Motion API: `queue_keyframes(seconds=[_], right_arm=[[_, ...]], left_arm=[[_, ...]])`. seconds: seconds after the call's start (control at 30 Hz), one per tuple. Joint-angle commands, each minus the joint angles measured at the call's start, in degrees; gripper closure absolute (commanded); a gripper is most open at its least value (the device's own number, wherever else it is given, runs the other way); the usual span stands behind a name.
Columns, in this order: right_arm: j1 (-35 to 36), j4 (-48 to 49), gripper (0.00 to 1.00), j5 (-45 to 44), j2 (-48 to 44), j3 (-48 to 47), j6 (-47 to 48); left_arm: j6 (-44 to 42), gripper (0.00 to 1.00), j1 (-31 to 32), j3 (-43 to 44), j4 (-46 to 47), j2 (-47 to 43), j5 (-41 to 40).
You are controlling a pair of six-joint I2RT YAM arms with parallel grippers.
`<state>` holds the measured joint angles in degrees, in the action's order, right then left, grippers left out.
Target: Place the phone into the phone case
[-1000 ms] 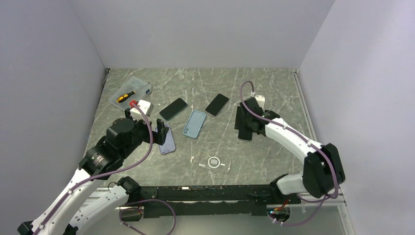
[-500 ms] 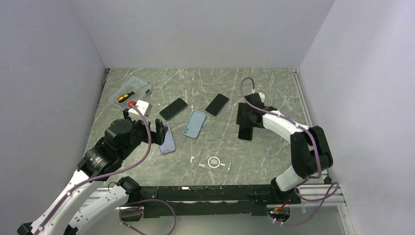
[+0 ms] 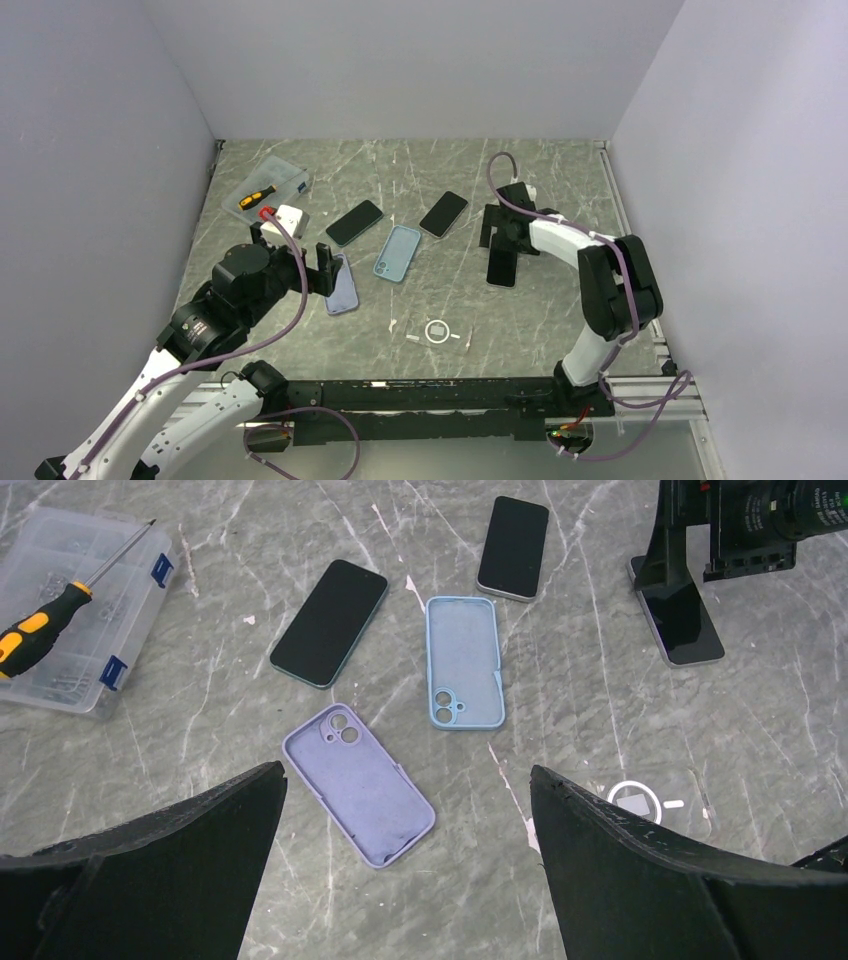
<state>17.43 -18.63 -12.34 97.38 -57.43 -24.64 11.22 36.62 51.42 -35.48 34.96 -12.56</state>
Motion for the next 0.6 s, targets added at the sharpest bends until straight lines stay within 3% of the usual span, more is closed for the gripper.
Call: queue_keyframes(seconds=[0.0,0.57], right_arm=[[-0.2,1.46,0.01,-0.85,1.87,-3.43,-0.56],[-0.2,2.08,0.08,-1.38,4.89,-2.81,-1.77]], left_arm=[[-0.71,0.01,-0.23,0.35,-0.11,-0.45,-0.55],[-0.69,0.01,-0.23,0.37,-0.2,-0.32,-0.53]])
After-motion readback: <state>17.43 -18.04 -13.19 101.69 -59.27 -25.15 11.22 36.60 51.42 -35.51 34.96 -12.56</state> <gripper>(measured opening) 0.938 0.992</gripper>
